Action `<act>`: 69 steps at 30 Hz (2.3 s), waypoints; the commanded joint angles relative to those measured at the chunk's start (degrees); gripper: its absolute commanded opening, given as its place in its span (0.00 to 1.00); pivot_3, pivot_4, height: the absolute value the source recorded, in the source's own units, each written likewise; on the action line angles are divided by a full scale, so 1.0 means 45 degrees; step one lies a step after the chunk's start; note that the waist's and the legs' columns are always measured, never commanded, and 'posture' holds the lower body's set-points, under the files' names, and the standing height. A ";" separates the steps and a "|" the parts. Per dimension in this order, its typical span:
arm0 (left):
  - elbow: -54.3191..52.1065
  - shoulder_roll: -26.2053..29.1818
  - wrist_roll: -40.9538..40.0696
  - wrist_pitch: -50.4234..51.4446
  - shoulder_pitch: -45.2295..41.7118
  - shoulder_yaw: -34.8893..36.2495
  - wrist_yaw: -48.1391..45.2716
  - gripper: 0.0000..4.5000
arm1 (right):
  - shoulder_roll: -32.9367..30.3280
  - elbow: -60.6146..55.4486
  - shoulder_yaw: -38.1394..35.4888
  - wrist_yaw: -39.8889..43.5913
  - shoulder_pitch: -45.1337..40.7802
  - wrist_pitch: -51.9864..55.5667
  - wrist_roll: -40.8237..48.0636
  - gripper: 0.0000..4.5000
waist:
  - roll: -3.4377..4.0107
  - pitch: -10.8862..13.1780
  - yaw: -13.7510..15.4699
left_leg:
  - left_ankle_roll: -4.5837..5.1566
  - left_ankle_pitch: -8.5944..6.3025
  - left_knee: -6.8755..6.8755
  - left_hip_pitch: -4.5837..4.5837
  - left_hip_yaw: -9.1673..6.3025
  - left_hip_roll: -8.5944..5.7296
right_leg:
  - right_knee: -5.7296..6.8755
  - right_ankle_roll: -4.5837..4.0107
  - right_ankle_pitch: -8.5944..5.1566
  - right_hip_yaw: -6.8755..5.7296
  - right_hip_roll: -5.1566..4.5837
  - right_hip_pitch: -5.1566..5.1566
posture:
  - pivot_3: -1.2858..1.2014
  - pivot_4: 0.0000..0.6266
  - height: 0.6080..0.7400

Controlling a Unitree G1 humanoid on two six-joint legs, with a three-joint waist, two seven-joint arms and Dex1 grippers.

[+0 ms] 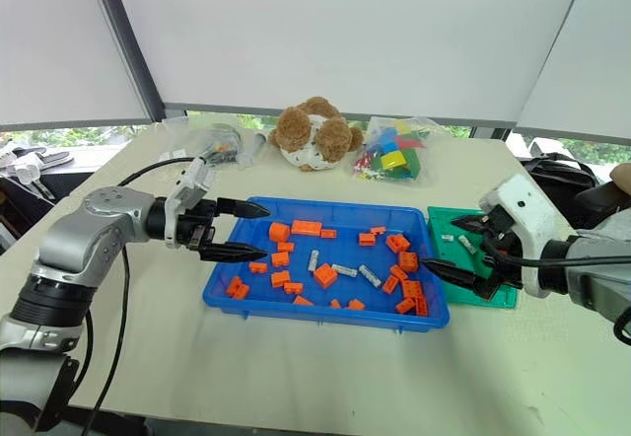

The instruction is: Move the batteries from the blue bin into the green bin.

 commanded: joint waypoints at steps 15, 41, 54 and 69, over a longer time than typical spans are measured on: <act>-0.1515 0.0494 -0.1078 0.0560 0.0918 0.1130 0.1027 1.00 | -0.0364 0.0661 0.1128 0.0489 -0.0933 -0.0819 -0.0171 0.99 | 0.0001 0.0000 0.0003 | 0.0000 0.0000 0.0004 -0.0003 0.0003 0.0001 | 0.0003 0.0001 0.0000 0.0000 -0.0001 -0.0004 | 0.52 0.24 0.78; 0.0326 0.0274 -0.0438 -0.0759 -0.0003 0.0836 0.0911 1.00 | 0.4773 0.4113 0.9028 -0.0698 -0.7106 -0.0808 -0.2410 0.99 | 0.0009 0.0005 -0.0058 | -0.0001 0.0001 0.0000 -0.0019 0.0037 0.0006 | 0.0025 -0.0006 -0.0002 0.0006 0.0000 -0.0058 | 0.52 0.24 0.78; -0.0348 0.0385 -0.0560 -0.0558 0.0312 0.1052 0.1220 1.00 | 0.8184 1.2196 1.1921 0.1920 -0.9923 -0.4593 -0.6168 0.99 | 0.0010 0.0006 -0.0047 | -0.0033 0.0019 0.0004 -0.0046 0.0066 0.0009 | 0.0044 -0.0005 -0.0002 0.0004 -0.0008 -0.0091 | 0.52 0.24 0.78; -0.0999 0.0399 -0.0794 -0.0507 0.0843 0.1317 0.1838 1.00 | 0.9373 1.5165 1.2359 0.3290 -1.0414 -0.7008 -0.9172 0.99 | 0.0013 0.0008 -0.0057 | -0.0047 0.0026 0.0002 -0.0044 0.0070 0.0010 | 0.0054 -0.0005 -0.0002 0.0004 -0.0009 -0.0097 | 0.52 0.24 0.78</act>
